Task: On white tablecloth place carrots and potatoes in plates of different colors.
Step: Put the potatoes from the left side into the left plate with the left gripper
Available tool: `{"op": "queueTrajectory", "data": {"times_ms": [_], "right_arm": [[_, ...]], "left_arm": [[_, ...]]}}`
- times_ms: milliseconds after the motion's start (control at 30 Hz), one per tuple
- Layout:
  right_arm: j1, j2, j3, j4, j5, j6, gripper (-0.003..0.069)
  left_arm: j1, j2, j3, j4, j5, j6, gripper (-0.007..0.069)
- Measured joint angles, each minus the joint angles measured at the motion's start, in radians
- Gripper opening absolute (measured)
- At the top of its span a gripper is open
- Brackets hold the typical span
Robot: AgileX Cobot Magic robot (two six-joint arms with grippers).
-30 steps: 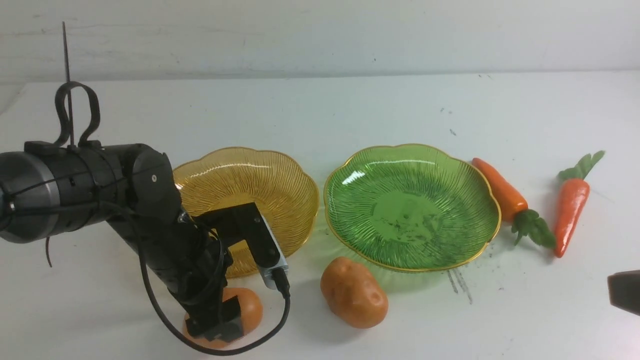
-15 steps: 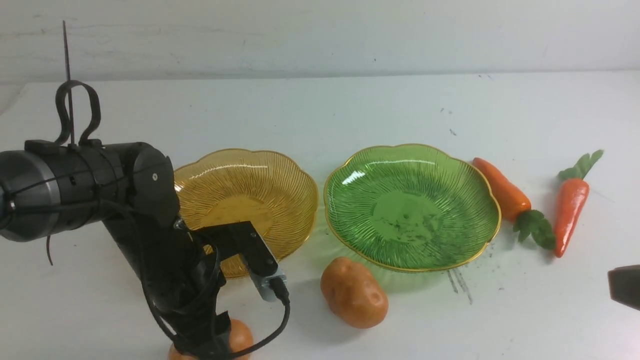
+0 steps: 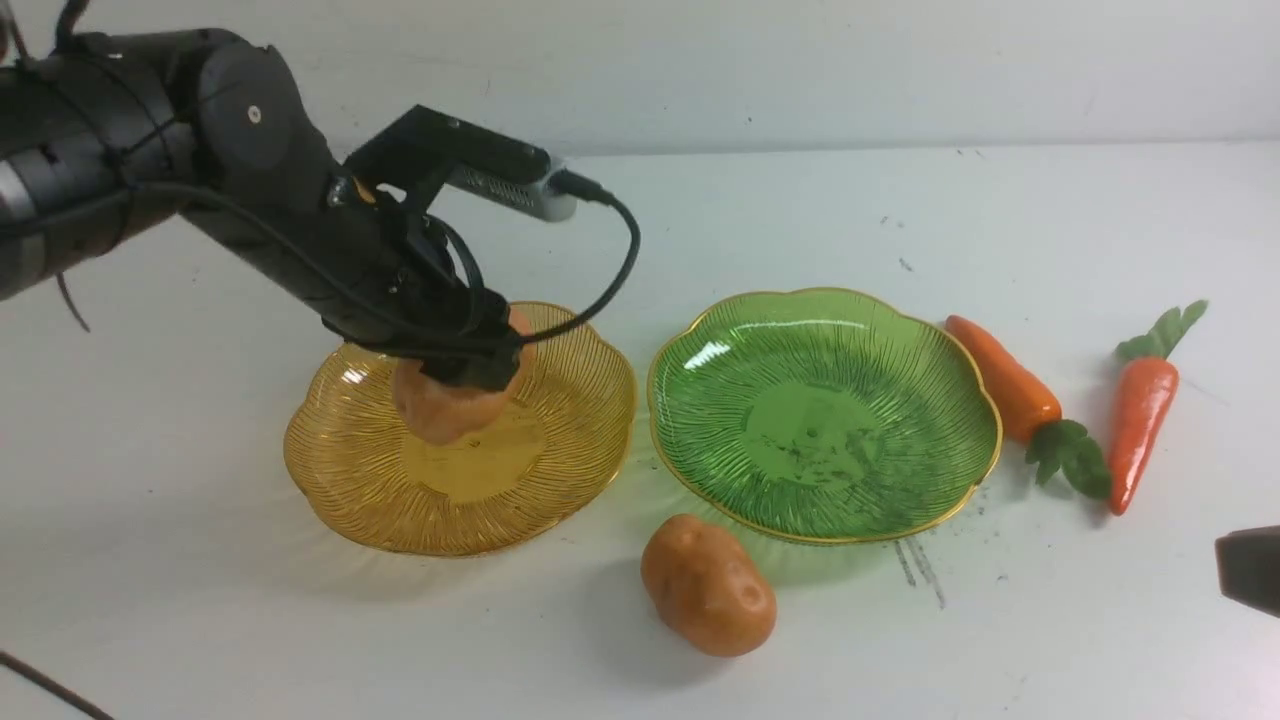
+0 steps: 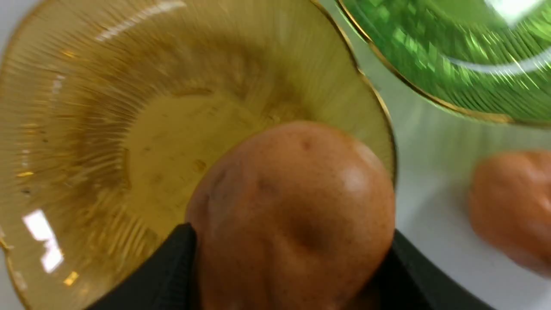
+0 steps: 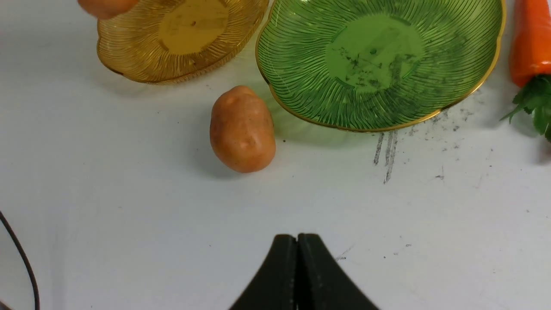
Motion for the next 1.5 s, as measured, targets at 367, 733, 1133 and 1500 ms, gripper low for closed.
{"op": "queueTrajectory", "data": {"times_ms": [367, 733, 1133, 1500], "right_arm": [[0.0, 0.0, 0.0, 0.023, 0.037, 0.0, -0.0015], [0.0, 0.0, 0.0, 0.023, 0.042, -0.008, -0.0015], [0.0, 0.0, 0.0, 0.022, 0.041, -0.008, -0.0015], [0.0, 0.0, 0.0, 0.037, 0.045, -0.008, -0.0015]], "left_arm": [[0.003, 0.239, -0.066, 0.291, -0.053, -0.401, 0.0533], [-0.002, 0.241, -0.271, 0.275, 0.216, -0.545, 0.0614], [-0.355, 0.246, -0.322, 0.088, 0.364, -0.468, 0.0004], [-0.421, 0.34, -0.322, 0.191, 0.313, -0.692, 0.0185]]}}
